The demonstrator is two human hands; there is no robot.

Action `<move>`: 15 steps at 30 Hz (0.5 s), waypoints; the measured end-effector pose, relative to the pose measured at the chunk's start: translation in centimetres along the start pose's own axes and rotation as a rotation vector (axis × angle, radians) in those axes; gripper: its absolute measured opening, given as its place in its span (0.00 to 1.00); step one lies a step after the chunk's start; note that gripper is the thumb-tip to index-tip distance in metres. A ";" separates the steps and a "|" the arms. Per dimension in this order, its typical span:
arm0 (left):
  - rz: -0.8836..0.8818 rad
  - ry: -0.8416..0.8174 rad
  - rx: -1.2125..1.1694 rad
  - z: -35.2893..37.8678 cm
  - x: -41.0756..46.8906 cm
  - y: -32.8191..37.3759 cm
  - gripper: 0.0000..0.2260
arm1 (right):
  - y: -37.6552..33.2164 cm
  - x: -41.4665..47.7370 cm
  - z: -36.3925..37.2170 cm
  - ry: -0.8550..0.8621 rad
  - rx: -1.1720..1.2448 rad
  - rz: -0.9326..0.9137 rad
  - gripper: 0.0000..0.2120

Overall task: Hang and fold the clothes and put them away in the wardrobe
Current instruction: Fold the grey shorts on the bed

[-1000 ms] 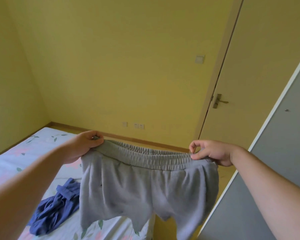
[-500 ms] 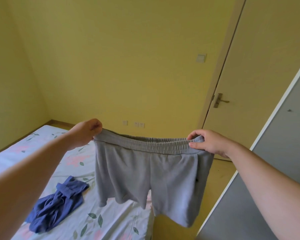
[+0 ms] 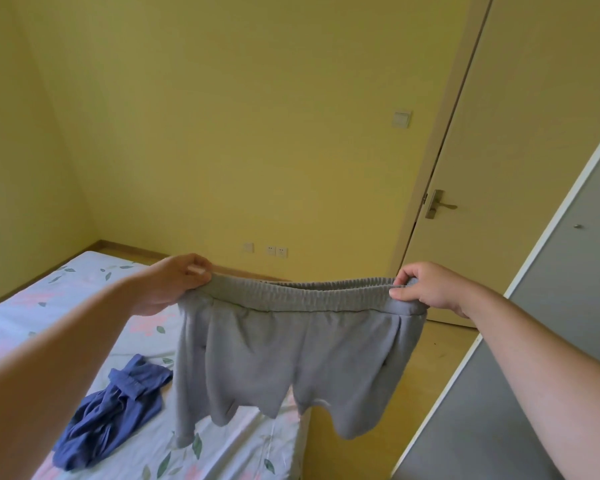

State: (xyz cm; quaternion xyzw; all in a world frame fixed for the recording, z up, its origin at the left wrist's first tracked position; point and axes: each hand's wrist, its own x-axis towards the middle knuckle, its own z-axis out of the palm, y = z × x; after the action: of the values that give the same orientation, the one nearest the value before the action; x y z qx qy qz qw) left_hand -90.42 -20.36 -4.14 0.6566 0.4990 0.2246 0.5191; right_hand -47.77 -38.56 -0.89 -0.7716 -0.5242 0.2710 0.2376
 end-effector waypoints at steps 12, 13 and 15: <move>0.244 0.204 0.196 10.0 -3.4 2.1 0.17 | -5.2 -1.0 6.2 -0.355 0.636 0.305 0.12; 0.286 0.205 0.217 10.8 -3.8 2.5 0.17 | -5.9 -1.3 6.5 -0.378 0.713 0.314 0.12; 0.371 0.190 0.254 12.0 -4.7 3.3 0.19 | -7.4 -2.1 7.2 -0.473 0.818 0.277 0.17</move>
State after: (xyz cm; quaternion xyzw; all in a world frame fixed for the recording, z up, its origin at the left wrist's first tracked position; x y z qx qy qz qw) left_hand -81.18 -29.93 -4.45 0.7728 0.4408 0.3122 0.3331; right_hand -58.22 -37.49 -1.04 -0.5946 -0.3071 0.6515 0.3573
